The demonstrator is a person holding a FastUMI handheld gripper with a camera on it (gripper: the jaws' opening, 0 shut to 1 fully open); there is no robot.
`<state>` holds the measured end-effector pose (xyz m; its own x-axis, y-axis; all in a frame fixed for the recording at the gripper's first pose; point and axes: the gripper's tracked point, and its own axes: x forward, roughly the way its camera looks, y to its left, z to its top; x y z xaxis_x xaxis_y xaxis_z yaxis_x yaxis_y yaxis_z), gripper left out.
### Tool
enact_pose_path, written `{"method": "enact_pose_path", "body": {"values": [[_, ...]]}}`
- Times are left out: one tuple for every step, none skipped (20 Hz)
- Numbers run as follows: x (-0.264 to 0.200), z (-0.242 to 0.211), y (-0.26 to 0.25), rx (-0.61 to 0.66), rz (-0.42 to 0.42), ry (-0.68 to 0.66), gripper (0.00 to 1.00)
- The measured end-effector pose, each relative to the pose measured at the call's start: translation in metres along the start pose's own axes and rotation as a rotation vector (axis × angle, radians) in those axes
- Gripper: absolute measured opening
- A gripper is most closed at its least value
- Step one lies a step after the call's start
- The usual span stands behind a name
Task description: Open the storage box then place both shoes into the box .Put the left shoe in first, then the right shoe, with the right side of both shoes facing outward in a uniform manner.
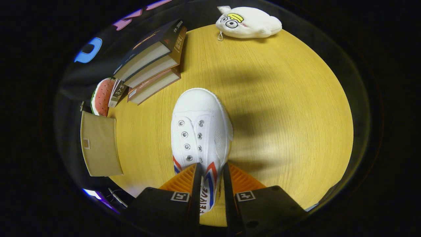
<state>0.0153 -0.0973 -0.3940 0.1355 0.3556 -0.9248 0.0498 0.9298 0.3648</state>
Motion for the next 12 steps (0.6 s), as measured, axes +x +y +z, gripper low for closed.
{"method": "enact_pose_path", "body": {"values": [[-0.001,0.000,0.000,0.033,0.020,0.003,0.31],[-0.001,0.000,-0.002,0.053,0.035,0.006,0.26],[-0.003,0.001,-0.001,0.064,0.052,0.011,0.20],[0.001,0.000,-0.002,0.064,0.063,0.011,0.17],[-0.002,0.002,-0.003,0.058,0.068,0.006,0.13],[0.001,0.002,-0.001,0.046,0.071,0.003,0.13],[-0.004,0.001,-0.003,0.023,0.070,-0.002,0.10],[-0.006,0.002,-0.002,0.020,0.066,-0.007,0.10],[-0.008,0.002,-0.001,0.023,0.067,-0.005,0.09],[-0.011,0.002,0.000,0.028,0.066,-0.007,0.09],[-0.015,0.002,0.001,0.027,0.067,-0.012,0.09],[-0.020,0.002,0.004,0.025,0.071,-0.014,0.09]]}}
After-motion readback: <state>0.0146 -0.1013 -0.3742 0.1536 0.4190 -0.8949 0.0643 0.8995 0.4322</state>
